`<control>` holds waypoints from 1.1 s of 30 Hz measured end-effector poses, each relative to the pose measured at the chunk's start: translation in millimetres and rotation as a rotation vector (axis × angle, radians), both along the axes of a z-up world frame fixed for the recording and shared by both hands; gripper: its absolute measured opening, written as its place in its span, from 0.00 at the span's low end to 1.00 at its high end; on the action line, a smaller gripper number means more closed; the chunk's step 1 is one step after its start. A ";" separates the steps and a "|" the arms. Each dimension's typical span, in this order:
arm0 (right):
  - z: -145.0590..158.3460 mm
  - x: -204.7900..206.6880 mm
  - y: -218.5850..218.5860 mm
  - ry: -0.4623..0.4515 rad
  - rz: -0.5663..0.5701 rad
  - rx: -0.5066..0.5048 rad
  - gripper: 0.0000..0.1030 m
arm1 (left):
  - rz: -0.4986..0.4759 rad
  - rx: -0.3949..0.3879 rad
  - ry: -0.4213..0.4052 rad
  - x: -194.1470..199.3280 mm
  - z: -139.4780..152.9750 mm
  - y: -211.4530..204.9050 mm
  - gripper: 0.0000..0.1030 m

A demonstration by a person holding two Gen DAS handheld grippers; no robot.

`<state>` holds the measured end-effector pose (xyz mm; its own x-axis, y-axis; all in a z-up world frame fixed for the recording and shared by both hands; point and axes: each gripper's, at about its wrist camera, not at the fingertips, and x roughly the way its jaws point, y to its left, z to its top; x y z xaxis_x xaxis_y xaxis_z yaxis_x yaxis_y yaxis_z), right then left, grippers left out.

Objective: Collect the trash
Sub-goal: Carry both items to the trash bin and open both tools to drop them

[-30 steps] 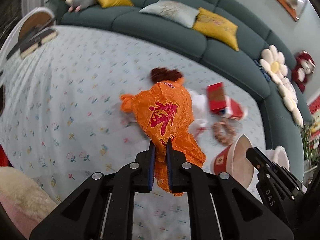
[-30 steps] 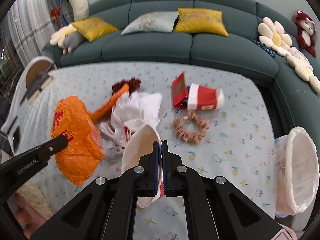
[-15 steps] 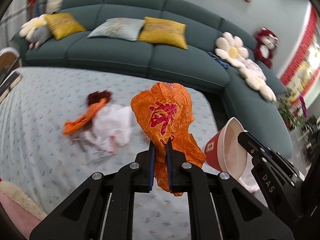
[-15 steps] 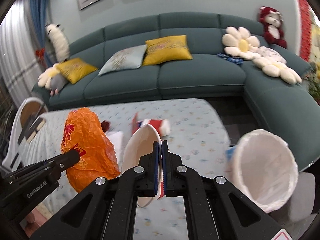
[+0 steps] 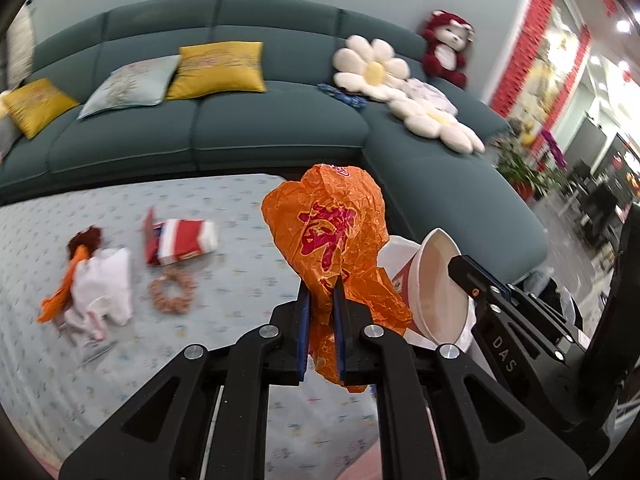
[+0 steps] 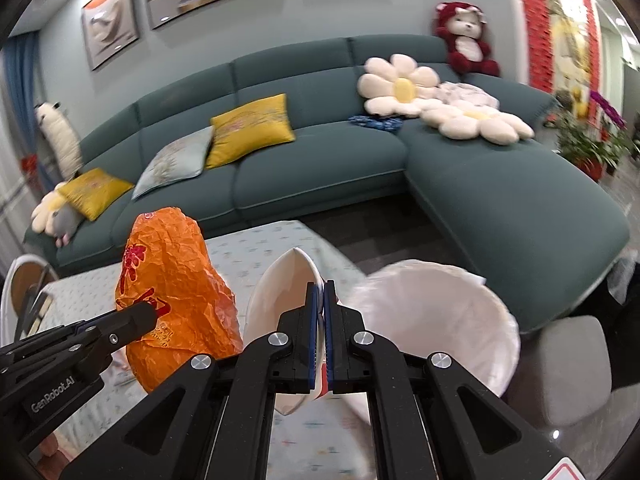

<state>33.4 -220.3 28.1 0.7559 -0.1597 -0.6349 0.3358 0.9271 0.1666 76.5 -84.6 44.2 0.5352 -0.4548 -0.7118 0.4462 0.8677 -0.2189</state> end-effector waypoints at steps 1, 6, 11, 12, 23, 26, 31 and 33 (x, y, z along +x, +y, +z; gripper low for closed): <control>-2.3 -1.6 -9.3 0.001 -0.018 0.005 0.03 | -0.013 0.006 -0.001 -0.1 -1.1 -8.4 0.10; -12.9 -10.1 -46.0 0.008 -0.089 0.028 0.03 | -0.071 0.026 0.006 -0.3 -8.9 -45.9 0.10; -21.4 -15.7 -72.7 0.017 -0.132 0.046 0.03 | -0.118 0.032 0.019 3.7 -14.7 -73.9 0.10; -23.4 -16.6 -78.1 0.018 -0.141 0.051 0.03 | -0.126 0.033 0.021 3.5 -15.4 -79.9 0.10; -28.7 -20.6 -101.8 0.019 -0.195 0.033 0.22 | -0.143 0.041 0.026 10.8 -26.1 -105.7 0.47; -25.5 -22.5 -102.8 0.008 -0.206 0.031 0.34 | -0.136 0.043 0.029 13.4 -25.7 -104.8 0.47; -16.8 -23.3 -97.8 -0.014 -0.207 0.029 0.43 | -0.110 0.043 0.025 16.1 -22.6 -94.2 0.47; -14.1 -22.3 -94.0 -0.016 -0.198 0.026 0.43 | -0.095 0.037 0.027 17.3 -21.3 -86.4 0.47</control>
<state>11.1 -314.3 14.0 0.7213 -0.2896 -0.6292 0.5080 0.8387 0.1964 93.8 -171.0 22.8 0.4712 -0.4756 -0.7428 0.5213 0.8295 -0.2005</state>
